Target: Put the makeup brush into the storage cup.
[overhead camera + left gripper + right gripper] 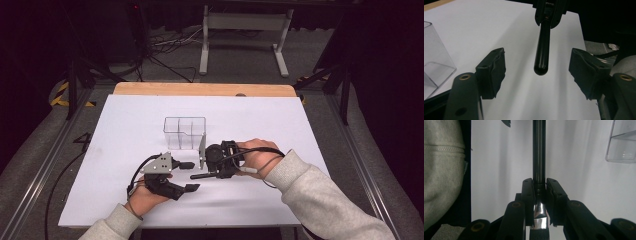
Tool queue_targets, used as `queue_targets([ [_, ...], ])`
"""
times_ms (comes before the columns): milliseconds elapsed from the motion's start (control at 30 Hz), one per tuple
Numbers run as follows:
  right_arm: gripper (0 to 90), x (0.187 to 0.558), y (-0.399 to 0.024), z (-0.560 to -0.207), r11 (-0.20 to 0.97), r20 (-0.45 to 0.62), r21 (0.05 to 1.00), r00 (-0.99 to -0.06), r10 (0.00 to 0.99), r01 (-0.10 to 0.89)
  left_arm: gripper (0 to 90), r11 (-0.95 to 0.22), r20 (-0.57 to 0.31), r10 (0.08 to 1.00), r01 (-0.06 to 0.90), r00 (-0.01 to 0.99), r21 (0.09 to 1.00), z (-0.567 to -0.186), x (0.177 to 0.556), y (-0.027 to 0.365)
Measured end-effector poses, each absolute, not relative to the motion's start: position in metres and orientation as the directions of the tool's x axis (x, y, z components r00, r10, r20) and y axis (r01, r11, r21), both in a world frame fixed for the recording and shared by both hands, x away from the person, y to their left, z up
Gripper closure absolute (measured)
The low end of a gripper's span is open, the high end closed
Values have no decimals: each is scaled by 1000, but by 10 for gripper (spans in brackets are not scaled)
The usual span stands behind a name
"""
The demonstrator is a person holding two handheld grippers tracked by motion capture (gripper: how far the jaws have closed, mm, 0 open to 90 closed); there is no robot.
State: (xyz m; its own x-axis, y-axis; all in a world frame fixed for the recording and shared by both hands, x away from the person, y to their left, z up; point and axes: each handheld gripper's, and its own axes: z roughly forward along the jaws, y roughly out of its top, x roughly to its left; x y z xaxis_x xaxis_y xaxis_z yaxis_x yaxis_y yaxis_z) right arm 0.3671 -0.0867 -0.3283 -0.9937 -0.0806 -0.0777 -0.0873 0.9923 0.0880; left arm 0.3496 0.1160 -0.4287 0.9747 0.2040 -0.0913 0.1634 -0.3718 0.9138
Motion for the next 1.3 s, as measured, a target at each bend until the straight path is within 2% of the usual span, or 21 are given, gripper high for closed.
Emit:
queue_targets([
  [200, 775, 365, -83, -327, 992, -74, 85, -993, -89, -95, 430, -381, -95, 178, 158, 979, 911, -430, 352, 113],
  [400, 775, 364, -80, -331, 992, -57, 75, -994, -97, -101, 583, -404, -92, 154, 148, 984, 903, -431, 350, 111],
  [833, 775, 363, -78, -336, 993, -42, 58, -994, -104, -106, 764, -455, -65, 121, 113, 991, 883, -432, 347, 106],
  [1300, 775, 364, -75, -339, 992, -35, 43, -992, -121, -123, 782, -495, -38, 109, 87, 993, 864, -433, 347, 105],
])
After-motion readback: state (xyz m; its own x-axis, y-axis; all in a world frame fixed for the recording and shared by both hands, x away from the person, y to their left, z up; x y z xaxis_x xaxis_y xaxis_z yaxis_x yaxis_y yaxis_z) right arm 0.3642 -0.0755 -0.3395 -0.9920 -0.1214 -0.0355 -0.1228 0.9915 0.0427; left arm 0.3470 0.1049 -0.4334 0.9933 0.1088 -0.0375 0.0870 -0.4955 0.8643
